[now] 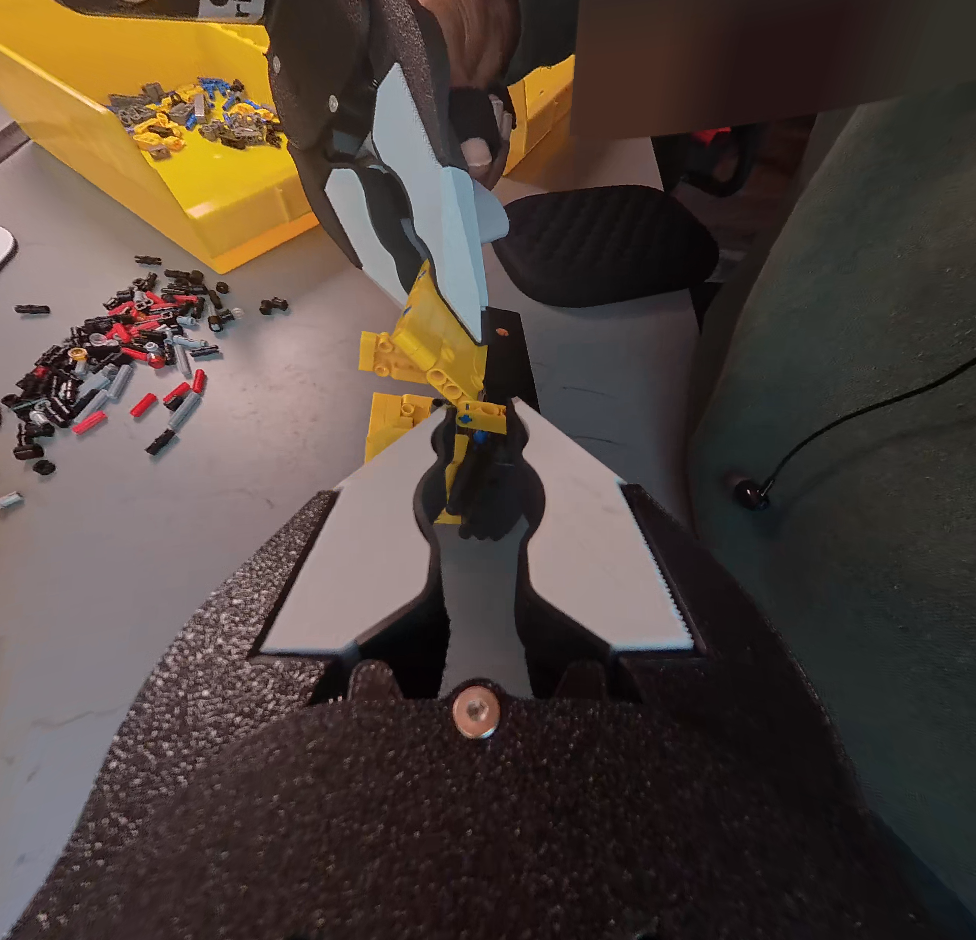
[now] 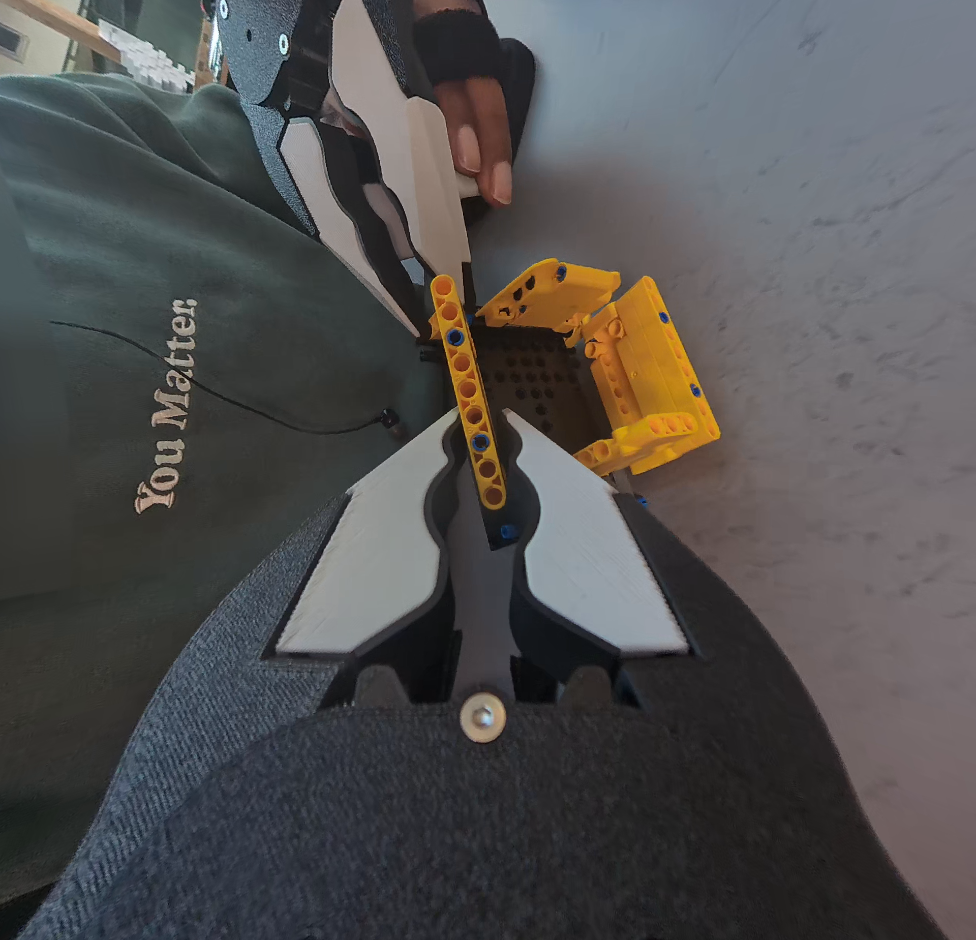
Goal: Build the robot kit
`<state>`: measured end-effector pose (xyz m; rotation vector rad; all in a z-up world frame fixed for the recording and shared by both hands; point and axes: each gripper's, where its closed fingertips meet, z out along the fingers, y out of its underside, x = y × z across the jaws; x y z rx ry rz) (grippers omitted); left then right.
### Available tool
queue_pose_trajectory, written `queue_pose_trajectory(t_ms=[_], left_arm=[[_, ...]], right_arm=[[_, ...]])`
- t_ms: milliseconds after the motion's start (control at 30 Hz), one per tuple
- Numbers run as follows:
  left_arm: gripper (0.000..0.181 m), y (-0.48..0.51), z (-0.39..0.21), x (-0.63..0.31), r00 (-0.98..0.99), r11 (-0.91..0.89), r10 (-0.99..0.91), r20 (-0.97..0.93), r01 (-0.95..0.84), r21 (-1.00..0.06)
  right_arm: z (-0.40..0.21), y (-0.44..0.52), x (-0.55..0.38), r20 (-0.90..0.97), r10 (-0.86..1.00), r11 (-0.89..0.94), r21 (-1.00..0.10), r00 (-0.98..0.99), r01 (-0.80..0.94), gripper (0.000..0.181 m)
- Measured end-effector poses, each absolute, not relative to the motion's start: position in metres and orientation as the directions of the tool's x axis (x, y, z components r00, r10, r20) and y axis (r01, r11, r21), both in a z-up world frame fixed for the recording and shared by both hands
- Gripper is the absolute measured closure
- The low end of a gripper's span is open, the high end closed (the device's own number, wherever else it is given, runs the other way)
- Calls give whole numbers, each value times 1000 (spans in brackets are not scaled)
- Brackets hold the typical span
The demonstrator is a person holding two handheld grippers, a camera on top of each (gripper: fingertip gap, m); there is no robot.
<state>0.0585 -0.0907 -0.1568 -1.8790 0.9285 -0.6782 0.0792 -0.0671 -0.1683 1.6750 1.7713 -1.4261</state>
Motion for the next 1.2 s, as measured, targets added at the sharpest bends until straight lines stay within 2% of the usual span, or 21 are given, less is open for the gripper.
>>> queue_pose_trajectory(t_ms=[200, 400, 500, 667, 767, 867, 933, 1000, 1067, 1167, 1200], left_arm=[[163, -84, -157, 50, 566, -265, -824, 36, -329, -906], [162, -81, -157, 46, 564, -255, -824, 53, -286, -924], [163, -82, -157, 45, 555, -256, -829, 65, -274, -927], [163, -79, -157, 42, 561, -296, -819, 119, -237, -925], [163, -78, -157, 42, 562, -324, -812, 155, -214, -922], [164, -78, -157, 42, 560, -334, -810, 172, -201, -921], [164, -78, -157, 43, 556, -348, -809, 192, -190, -918], [164, -77, -157, 43, 555, -362, -805, 209, -181, -915], [164, -77, -157, 43, 553, -371, -803, 222, -172, -913], [164, -77, -157, 44, 550, -380, -800, 237, -160, -911], [164, -77, -157, 44, 550, -383, -800, 241, -158, -910]], right_arm=[[-168, -61, 72, -773, 569, -172, -444, -279, 879, 172], [-168, -59, 69, -809, 520, -169, -410, -272, 896, 172], [-169, -60, 69, -828, 490, -168, -395, -272, 903, 167], [-166, -41, 66, -774, 555, -180, -469, -304, 864, 161], [-165, -23, 65, -599, 704, -97, -613, -382, 784, 149], [-159, -18, 67, -289, 821, 112, -765, -493, 634, 137], [-151, -19, 67, -59, 842, 270, -815, -537, 512, 130], [-145, -23, 69, 155, 818, 425, -812, -554, 400, 128], [-149, -26, 71, 292, 778, 546, -753, -556, 368, 128], [-164, -31, 73, 330, 756, 596, -704, -566, 386, 134], [-165, -33, 73, 300, 767, 569, -725, -567, 387, 139]])
